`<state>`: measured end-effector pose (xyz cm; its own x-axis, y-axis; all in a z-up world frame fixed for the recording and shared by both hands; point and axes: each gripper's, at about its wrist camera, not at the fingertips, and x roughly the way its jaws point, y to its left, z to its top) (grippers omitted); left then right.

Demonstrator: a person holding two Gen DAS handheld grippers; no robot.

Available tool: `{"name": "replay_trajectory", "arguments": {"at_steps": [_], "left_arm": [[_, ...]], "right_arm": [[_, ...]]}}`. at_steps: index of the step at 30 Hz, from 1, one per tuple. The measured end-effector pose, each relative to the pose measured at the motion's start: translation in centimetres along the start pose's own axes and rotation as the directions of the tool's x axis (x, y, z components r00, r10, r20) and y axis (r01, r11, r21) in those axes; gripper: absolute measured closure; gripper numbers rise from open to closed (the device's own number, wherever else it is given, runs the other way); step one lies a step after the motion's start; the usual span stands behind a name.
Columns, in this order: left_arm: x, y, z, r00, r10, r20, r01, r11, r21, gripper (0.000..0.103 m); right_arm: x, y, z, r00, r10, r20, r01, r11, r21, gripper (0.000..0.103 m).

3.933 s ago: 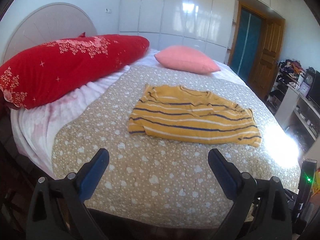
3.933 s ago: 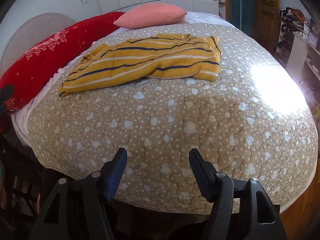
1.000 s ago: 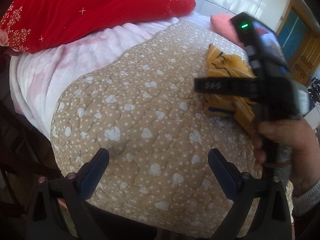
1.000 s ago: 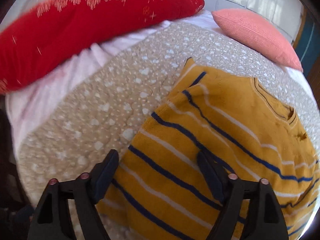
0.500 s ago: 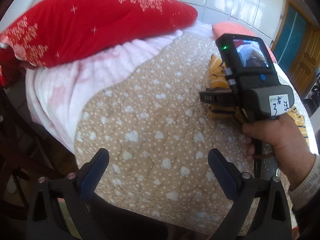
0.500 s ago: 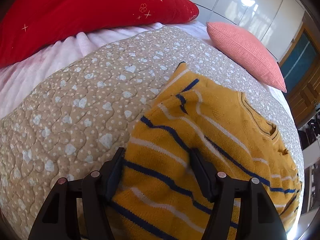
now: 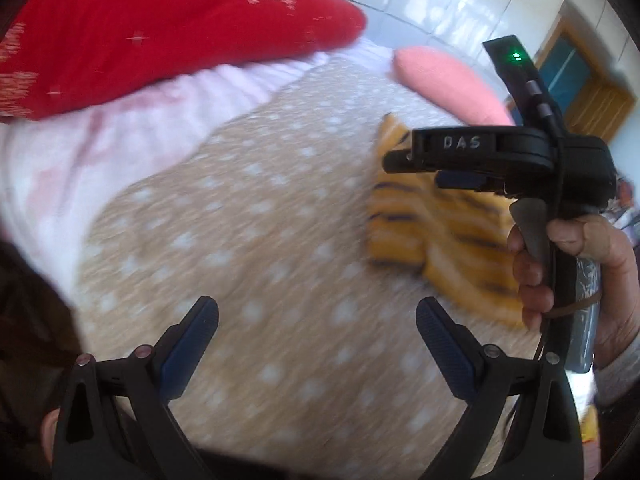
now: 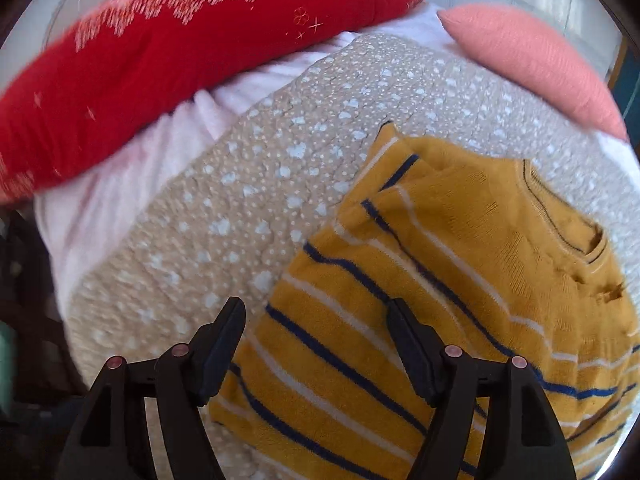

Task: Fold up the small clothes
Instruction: 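Grasp the folded sweater edge with the right gripper and lift it, then fold the held sweater half over onto itself with the right gripper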

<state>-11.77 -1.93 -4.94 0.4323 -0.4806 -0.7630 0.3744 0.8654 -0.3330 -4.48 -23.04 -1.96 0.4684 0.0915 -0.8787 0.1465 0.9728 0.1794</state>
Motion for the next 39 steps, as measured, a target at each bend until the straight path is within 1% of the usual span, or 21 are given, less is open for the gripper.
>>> {"name": "replay_trajectory", "arguments": {"at_steps": [2,3,5,7,8,10,11,12,15,17,18,19,20,22,24,27,29,32,33,35,39], "left_arm": [[1.4,-0.7,1.3,0.999,-0.045,0.023,0.045,0.999,0.002,0.006],[2.1,-1.0,1.8,0.997,-0.069,0.023,0.068,0.998,0.004,0.009],[4.1,-1.7,2.7,0.992,-0.124,0.005,0.124,0.992,-0.011,0.011],[6.7,-2.1,3.2,0.987,-0.152,-0.044,0.15,0.988,-0.044,0.014],[7.7,-2.2,3.4,0.986,-0.154,-0.056,0.15,0.987,-0.063,0.021],[8.1,-2.6,3.5,0.987,-0.154,-0.046,0.151,0.986,-0.071,0.044],[8.2,-2.8,3.6,0.982,-0.182,-0.057,0.177,0.981,-0.077,0.073],[8.5,-3.0,3.5,0.972,-0.22,-0.083,0.212,0.972,-0.097,0.079],[7.8,-3.9,3.2,0.98,-0.188,-0.062,0.184,0.98,-0.075,0.079],[7.0,-4.3,2.9,0.982,-0.174,-0.07,0.17,0.983,-0.064,0.079],[6.3,-4.4,2.7,0.984,-0.165,-0.067,0.162,0.985,-0.061,0.079],[5.2,-4.5,2.6,0.987,-0.154,-0.055,0.151,0.987,-0.055,0.079],[4.3,-4.5,2.5,0.988,-0.146,-0.042,0.143,0.988,-0.051,0.079],[1.8,-4.3,2.3,0.99,-0.142,-0.016,0.141,0.989,-0.048,0.077],[-0.4,-4.2,2.1,0.992,-0.129,0.008,0.129,0.99,-0.052,0.062],[-2.9,-4.1,1.5,0.994,-0.1,0.041,0.103,0.993,-0.063,0.049],[-3.8,-4.1,1.1,0.996,-0.079,0.044,0.081,0.995,-0.053,0.048],[-3.7,-5.6,0.2,0.999,-0.049,0.015,0.049,0.999,-0.008,0.048],[-3.7,-5.3,-0.3,0.999,-0.044,0.004,0.044,0.999,0.005,0.048],[-3.2,-6.6,-1.3,0.999,-0.035,-0.019,0.036,0.999,0.039,0.048],[-1.8,-8.7,-2.6,0.995,-0.045,-0.085,0.051,0.996,0.072,0.048]], "right_arm": [[-0.4,-0.4,1.1,1.0,-0.006,-0.008,0.006,1.0,0.008,0.024],[-0.3,-0.3,1.6,1.0,-0.009,-0.022,0.009,1.0,-0.001,0.023],[0.7,0.1,2.5,0.997,-0.034,-0.07,0.032,0.999,-0.034,0.023],[2.4,0.3,3.3,0.989,-0.083,-0.121,0.076,0.995,-0.066,0.023],[3.3,0.1,3.8,0.984,-0.099,-0.148,0.088,0.993,-0.076,0.023],[5.3,0.1,4.1,0.967,-0.142,-0.213,0.128,0.989,-0.08,0.023],[6.0,-0.1,4.2,0.959,-0.165,-0.232,0.149,0.985,-0.086,0.023],[6.6,0.1,4.3,0.952,-0.186,-0.242,0.167,0.981,-0.099,0.022],[7.3,1.6,4.2,0.937,-0.269,-0.225,0.232,0.956,-0.18,0.023],[6.8,2.4,3.9,0.936,-0.3,-0.184,0.261,0.942,-0.211,0.035],[6.3,2.6,3.8,0.936,-0.313,-0.16,0.276,0.936,-0.22,0.053],[5.6,2.5,3.7,0.933,-0.336,-0.131,0.303,0.927,-0.223,0.081],[4.8,2.2,3.6,0.94,-0.321,-0.114,0.294,0.933,-0.207,0.087],[2.7,0.8,3.3,0.965,-0.251,-0.078,0.239,0.96,-0.144,0.089],[-0.2,-1.3,2.9,0.986,-0.167,-0.022,0.165,0.984,-0.073,0.09],[-4.2,-4.8,1.9,0.993,-0.093,0.068,0.091,0.995,0.033,0.09],[-7.6,-8.5,0.5,0.988,-0.053,0.142,0.037,0.993,0.112,0.09],[-11.7,-14.7,-2.8,0.976,-0.044,0.215,-0.004,0.977,0.215,0.09],[-12.8,-17.1,-4.0,0.971,-0.049,0.233,-0.011,0.968,0.251,0.09],[-14.8,-21.6,-7.0,0.962,-0.069,0.265,-0.021,0.945,0.325,0.09],[-15.7,-29.8,-14.0,0.963,-0.102,0.251,-0.039,0.866,0.499,0.09]]}}
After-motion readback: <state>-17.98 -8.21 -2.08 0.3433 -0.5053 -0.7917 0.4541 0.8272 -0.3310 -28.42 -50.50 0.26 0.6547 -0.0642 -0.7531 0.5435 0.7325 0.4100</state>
